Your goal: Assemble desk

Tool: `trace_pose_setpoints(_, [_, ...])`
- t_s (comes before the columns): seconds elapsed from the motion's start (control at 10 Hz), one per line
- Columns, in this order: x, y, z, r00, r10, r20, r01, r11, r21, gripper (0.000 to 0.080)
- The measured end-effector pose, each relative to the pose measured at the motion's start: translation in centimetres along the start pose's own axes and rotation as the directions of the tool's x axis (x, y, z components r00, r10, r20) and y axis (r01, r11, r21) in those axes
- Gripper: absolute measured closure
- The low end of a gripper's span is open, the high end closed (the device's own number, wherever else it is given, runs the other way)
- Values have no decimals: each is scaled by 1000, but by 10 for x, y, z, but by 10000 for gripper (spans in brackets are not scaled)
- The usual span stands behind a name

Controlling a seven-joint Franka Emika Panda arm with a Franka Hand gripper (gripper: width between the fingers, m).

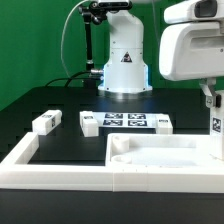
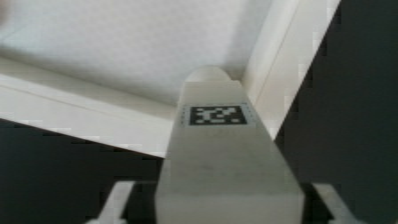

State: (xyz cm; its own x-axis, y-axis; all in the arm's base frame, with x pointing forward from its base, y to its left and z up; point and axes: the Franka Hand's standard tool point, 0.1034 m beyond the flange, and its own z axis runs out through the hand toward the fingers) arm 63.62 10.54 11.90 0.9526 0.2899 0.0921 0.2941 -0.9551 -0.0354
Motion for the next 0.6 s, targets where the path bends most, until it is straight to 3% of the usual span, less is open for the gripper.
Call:
trace_pose_setpoints(0.3, [0,-2,1,965,263,-4,-263,965,5,514])
trace_pose_setpoints(0.6, [0,-3,2,798,602,-22,-602,798,19,512])
